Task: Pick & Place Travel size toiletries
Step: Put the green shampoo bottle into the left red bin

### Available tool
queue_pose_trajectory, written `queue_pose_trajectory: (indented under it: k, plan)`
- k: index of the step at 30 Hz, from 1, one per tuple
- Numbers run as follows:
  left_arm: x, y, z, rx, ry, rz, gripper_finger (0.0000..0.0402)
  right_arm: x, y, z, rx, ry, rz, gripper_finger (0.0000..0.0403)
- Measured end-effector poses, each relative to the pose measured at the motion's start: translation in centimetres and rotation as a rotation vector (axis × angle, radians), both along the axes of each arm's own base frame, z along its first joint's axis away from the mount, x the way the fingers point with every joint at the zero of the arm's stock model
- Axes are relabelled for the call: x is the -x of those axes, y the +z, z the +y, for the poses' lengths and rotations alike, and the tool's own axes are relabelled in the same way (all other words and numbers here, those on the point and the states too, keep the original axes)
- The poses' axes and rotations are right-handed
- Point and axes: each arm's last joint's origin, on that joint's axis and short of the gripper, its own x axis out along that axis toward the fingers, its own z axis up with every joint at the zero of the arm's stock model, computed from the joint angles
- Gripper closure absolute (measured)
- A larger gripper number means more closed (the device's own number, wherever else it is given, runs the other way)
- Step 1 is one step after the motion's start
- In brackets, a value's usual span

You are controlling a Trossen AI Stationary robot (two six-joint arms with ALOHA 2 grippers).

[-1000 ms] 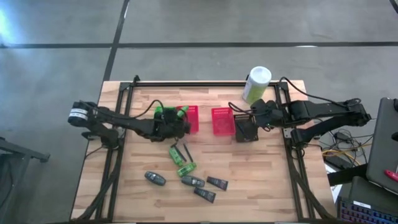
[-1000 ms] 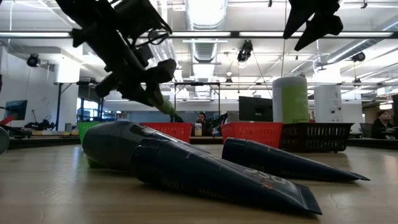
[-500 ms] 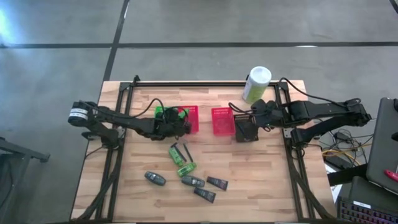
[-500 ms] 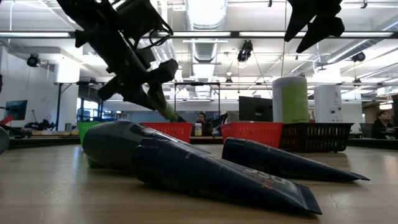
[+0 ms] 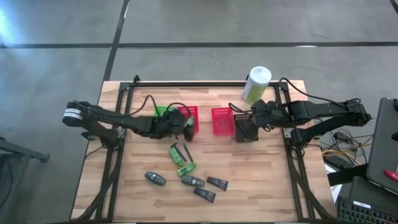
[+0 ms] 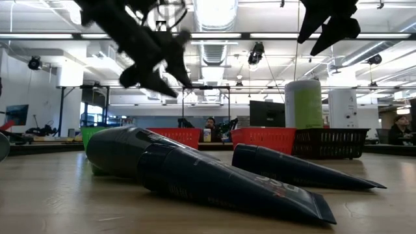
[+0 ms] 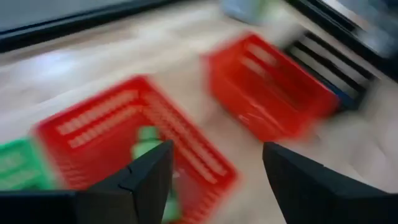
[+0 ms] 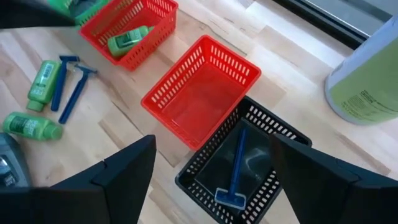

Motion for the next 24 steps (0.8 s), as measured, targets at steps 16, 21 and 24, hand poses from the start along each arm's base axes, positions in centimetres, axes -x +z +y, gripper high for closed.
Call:
queue_pose_trajectory:
  k: [16, 21, 24]
  plan:
    - [4.6, -0.8, -11.4, -0.367, -1.165, 0.404, 0.0156, -0.7, -1.1, 0.5, -0.051, 0.192, 0.112, 0.0102]
    - [4.0, -2.2, -11.4, -0.454, -1.236, 0.479, 0.0156, -1.5, -2.0, 0.7, -0.08, 0.227, 0.158, 0.0086]
    - [3.2, -3.4, -10.8, -0.537, -1.311, 0.549, 0.0159, -1.9, -2.4, 0.7, -0.075, 0.242, 0.185, 0.0079]
